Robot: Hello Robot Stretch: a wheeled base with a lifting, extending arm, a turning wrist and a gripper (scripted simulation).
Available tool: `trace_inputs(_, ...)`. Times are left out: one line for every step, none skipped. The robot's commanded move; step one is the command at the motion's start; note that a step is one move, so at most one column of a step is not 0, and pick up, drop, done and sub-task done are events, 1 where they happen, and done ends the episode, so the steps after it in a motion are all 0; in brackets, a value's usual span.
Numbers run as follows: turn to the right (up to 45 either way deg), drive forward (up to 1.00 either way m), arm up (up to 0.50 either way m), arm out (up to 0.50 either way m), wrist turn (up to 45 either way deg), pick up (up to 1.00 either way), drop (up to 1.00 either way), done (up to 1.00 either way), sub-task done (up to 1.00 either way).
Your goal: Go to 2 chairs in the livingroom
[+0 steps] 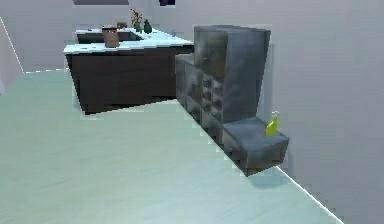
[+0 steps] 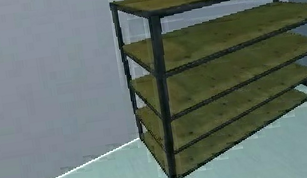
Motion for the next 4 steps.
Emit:
trace_inputs(-36.0,0.0,0.0,0.0,0.0,0.0,0.0,0.0,0.0)
trace_inputs(0.0,1.0,0.0,0.0,0.0,0.0,0.0,0.0,0.0)
trace_inputs(-15.0,0.0,0.0,0.0,0.0,0.0,0.0,0.0,0.0)
trace_inputs(0.0,1.0,0.0,0.0,0.0,0.0,0.0,0.0,0.0)
